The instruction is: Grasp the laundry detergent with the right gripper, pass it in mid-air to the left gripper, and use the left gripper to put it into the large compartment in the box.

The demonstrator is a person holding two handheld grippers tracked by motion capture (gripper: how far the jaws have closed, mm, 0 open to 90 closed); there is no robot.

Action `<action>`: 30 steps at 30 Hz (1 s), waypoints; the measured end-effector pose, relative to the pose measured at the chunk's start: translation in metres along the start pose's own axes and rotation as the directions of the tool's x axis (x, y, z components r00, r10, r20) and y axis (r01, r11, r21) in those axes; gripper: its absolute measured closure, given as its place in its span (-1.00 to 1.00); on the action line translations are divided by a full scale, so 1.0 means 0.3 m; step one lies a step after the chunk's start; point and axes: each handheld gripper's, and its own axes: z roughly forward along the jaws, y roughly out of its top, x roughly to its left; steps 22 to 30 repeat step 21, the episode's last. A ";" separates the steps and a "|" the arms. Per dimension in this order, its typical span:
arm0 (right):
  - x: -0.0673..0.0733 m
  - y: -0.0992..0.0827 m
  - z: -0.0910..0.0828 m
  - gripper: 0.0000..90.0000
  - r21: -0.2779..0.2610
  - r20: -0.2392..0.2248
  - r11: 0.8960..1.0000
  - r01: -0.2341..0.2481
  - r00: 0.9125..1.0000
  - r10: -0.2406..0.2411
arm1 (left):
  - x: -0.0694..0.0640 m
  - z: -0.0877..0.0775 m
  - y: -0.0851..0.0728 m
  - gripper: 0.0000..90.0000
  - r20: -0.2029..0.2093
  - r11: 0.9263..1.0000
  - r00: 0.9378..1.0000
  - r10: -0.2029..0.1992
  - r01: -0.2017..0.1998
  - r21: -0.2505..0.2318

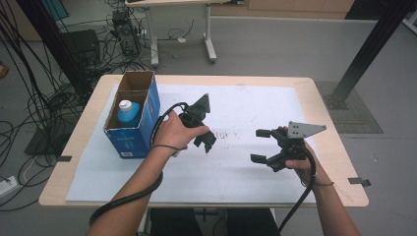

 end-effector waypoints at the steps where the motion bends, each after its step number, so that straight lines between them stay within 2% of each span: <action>1: 0.000 -0.001 0.001 -0.85 0.001 0.000 1.000 -0.001 1.000 0.001 | 0.000 0.004 -0.001 -0.86 0.002 1.000 1.000 0.001 -0.001 0.001; 10: 0.001 0.000 0.005 -0.85 -0.002 -0.001 1.000 -0.001 1.000 0.001 | -0.005 0.027 -0.009 -0.86 0.020 1.000 1.000 0.004 -0.004 0.006; 19: 0.006 -0.001 0.002 -0.85 -0.004 0.002 1.000 0.000 1.000 0.000 | -0.001 0.010 -0.011 -0.86 0.027 1.000 1.000 -0.004 0.005 -0.015; 30: 0.006 0.000 0.002 -0.86 -0.004 0.004 1.000 0.001 1.000 -0.001 | -0.001 0.008 -0.012 -0.86 0.024 1.000 1.000 -0.001 0.001 -0.015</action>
